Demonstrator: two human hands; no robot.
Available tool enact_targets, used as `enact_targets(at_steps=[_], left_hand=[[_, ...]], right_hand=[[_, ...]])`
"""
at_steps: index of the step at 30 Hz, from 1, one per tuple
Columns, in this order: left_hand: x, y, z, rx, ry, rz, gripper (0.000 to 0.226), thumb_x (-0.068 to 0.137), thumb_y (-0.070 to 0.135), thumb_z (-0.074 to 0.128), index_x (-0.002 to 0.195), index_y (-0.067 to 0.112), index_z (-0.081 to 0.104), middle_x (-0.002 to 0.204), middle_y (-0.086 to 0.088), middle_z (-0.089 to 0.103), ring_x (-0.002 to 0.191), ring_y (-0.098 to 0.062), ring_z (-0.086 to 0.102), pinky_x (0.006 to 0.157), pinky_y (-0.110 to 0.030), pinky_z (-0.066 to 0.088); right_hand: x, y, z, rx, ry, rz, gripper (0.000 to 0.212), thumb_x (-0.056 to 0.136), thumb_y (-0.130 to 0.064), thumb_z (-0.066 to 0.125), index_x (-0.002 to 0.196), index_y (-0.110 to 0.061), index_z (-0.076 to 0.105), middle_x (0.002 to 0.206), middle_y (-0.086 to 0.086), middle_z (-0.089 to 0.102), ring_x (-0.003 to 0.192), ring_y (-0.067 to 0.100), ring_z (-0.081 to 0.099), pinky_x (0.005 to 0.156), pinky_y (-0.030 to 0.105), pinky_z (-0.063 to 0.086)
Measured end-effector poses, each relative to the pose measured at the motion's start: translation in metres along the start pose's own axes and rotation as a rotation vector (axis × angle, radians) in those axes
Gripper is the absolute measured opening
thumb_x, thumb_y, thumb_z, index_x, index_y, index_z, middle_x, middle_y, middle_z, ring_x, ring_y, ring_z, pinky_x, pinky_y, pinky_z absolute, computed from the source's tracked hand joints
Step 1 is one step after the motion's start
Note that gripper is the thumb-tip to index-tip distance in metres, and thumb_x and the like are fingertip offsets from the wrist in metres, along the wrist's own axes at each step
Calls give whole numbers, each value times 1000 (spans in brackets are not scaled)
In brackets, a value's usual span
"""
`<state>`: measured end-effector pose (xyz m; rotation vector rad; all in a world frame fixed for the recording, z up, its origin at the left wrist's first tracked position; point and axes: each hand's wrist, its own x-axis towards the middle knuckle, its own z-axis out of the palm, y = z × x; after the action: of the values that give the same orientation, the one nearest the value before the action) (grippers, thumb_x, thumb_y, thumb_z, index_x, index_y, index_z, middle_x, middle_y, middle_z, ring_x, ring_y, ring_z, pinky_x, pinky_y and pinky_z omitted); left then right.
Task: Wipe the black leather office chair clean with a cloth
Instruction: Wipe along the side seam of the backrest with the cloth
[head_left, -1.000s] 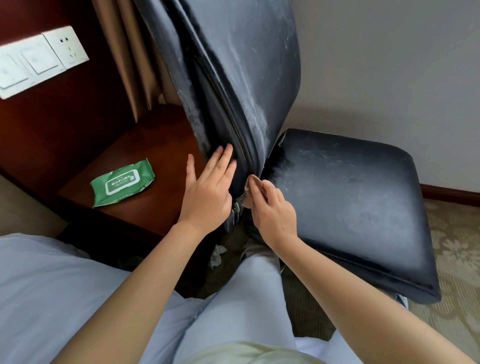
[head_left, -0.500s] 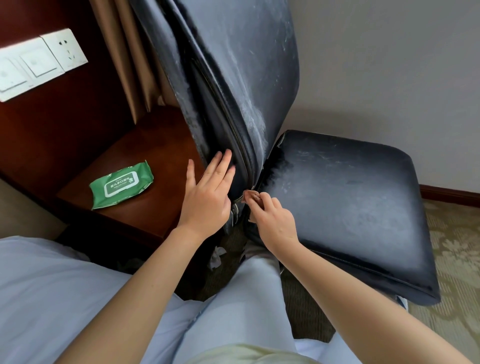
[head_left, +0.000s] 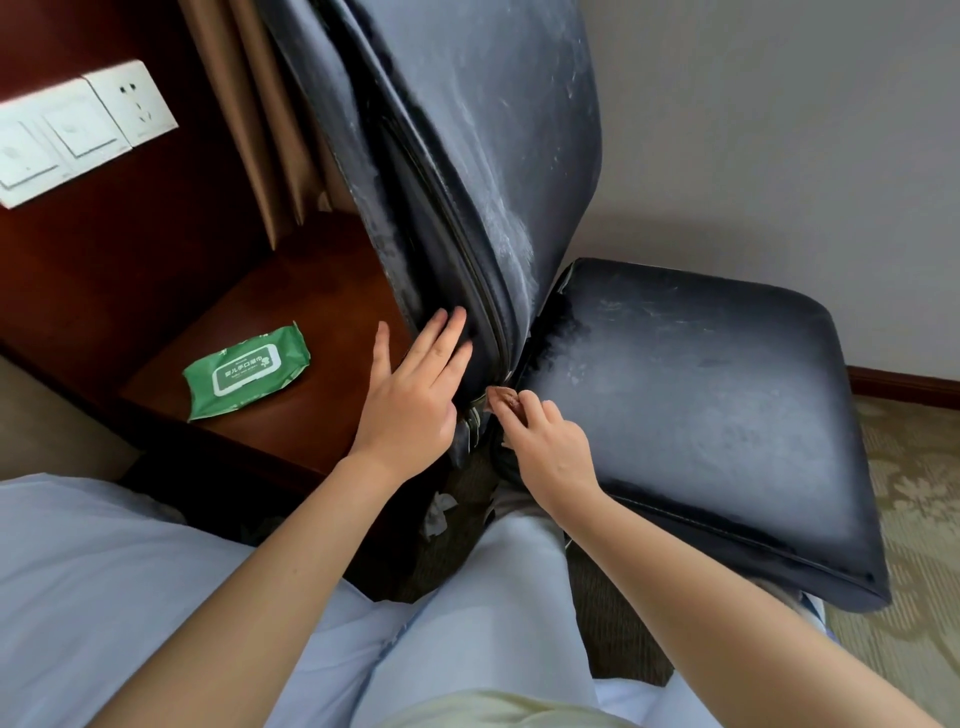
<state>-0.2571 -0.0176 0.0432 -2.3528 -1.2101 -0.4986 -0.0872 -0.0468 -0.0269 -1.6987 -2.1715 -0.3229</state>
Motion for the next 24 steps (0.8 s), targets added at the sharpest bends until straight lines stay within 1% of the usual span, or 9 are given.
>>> enact_targets(at_steps=[3,4,7,8,11,13,17,20,24], left_hand=[[-1,-9,1,62,11,71,52,80,10,43,130,6,55,152,-13,35,142,-24,26,109,-64,14],[-1,-12,2,88,23,98,51,80,7,47,131,6,55,152,-13,35,142,-24,26,110,-64,11],[-2,-20,5,152,53,160,60,73,-3,65,131,8,56,152,-14,34,142,-24,28,110,-63,7],[-2,-23,5,167,64,173,61,71,-5,67,130,9,57,152,-15,34,141,-25,29,110,-64,7],[2,-27,8,195,130,208,50,76,-6,57,123,10,61,148,-16,39,135,-26,37,109,-67,8],[6,-28,11,225,170,222,45,79,-4,50,119,11,62,143,-16,40,129,-27,41,108,-67,7],[13,-35,12,308,198,323,41,71,-4,65,109,12,69,129,-13,42,116,-28,45,109,-66,11],[20,-46,8,374,184,415,31,76,-3,56,99,10,72,116,-13,53,111,-27,45,110,-65,12],[26,-56,13,461,167,538,28,86,-4,46,94,8,71,100,-11,65,107,-28,47,117,-55,8]], right_hand=[[2,-1,3,-41,-16,-8,73,53,-12,87,123,-17,62,85,7,58,60,22,49,41,23,20],[1,-1,3,-43,2,-3,71,57,-10,83,124,-17,61,86,7,58,60,22,49,41,23,20],[0,3,-3,-43,130,24,61,72,-2,57,131,-15,51,94,8,60,62,24,51,39,25,27],[1,5,-5,-45,141,20,61,72,-2,56,131,-16,51,94,9,61,63,24,51,39,26,29],[4,5,-7,-89,38,-9,68,55,-4,78,120,-18,64,84,8,59,59,24,50,39,24,24],[5,0,-7,-94,-23,-4,67,48,-7,84,112,-20,69,78,5,57,56,22,49,41,23,19],[4,-1,-12,-119,-12,-24,71,54,-8,81,122,-19,64,82,5,58,57,21,48,42,23,19],[5,6,-16,-170,-11,-35,69,60,-9,74,126,-23,60,85,4,58,59,20,48,42,24,19],[6,4,-17,-187,-107,-39,63,51,-19,83,112,-29,69,74,-1,55,54,16,48,41,23,16]])
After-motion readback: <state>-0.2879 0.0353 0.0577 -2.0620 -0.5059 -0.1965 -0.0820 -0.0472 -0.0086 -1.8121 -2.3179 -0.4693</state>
